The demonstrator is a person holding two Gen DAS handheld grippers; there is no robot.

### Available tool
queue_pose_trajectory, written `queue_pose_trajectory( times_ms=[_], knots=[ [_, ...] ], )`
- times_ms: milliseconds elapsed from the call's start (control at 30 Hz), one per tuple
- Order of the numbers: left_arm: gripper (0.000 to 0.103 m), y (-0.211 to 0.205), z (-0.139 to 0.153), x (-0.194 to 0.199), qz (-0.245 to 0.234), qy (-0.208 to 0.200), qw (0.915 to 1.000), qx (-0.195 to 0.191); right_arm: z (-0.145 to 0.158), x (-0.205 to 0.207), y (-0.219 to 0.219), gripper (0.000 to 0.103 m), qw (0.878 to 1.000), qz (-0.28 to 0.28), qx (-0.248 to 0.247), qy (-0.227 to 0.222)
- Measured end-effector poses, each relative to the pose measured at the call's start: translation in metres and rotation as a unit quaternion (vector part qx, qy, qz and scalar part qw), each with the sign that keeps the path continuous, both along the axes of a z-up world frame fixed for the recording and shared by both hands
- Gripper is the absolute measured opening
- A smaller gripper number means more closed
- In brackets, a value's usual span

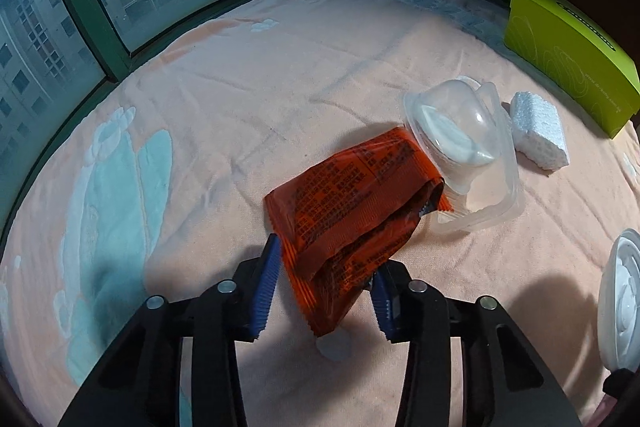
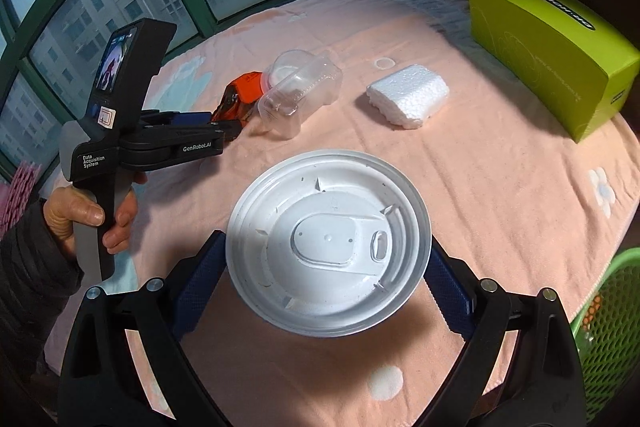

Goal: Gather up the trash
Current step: 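Grasp the orange snack wrapper with the left tool while the right tool grasps the white lid, then carry the orange wrapper and white lid to the green basket with both tools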

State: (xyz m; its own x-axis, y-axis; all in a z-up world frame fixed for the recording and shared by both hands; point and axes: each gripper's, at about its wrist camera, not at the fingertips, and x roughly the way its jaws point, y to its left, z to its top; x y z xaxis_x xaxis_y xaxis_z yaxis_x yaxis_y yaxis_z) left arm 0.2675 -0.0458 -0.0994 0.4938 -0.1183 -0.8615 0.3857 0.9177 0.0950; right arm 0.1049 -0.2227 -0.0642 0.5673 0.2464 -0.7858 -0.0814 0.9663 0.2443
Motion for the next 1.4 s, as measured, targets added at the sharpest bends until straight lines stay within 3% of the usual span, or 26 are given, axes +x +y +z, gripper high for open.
queue_pose_trajectory(
  times_ms=[33, 67, 233, 267, 700, 1033, 1400],
  knots=[
    [0.034, 0.002, 0.002, -0.002, 0.002, 0.002, 1.0, -0.004, 0.0, -0.002, -0.001, 0.092, 1.0, -0.001, 0.001, -0.002],
    [0.023, 0.005, 0.003, -0.005, 0.002, 0.004, 1.0, -0.006, 0.001, -0.005, -0.002, 0.092, 1.0, -0.002, 0.003, -0.003],
    [0.017, 0.017, 0.017, -0.026, 0.01, -0.002, 0.9999, -0.004, 0.003, -0.016, -0.008, 0.092, 1.0, -0.005, 0.012, -0.006],
    [0.009, 0.019, 0.02, -0.032, 0.011, -0.001, 0.9999, -0.006, 0.004, -0.019, -0.009, 0.092, 1.0, -0.006, 0.013, -0.007],
    [0.005, 0.021, 0.06, -0.099, -0.011, -0.01, 0.9978, -0.064, 0.024, -0.054, -0.03, 0.092, 0.999, -0.022, 0.025, -0.035],
    [0.005, -0.046, 0.086, -0.158, -0.095, -0.011, 0.9905, -0.099, 0.033, -0.102, -0.089, 0.092, 0.995, -0.084, 0.013, -0.047],
    [0.005, -0.158, 0.092, -0.207, -0.202, 0.006, 0.9717, -0.123, 0.022, -0.169, -0.184, 0.092, 0.98, -0.197, -0.022, -0.025]
  ],
)
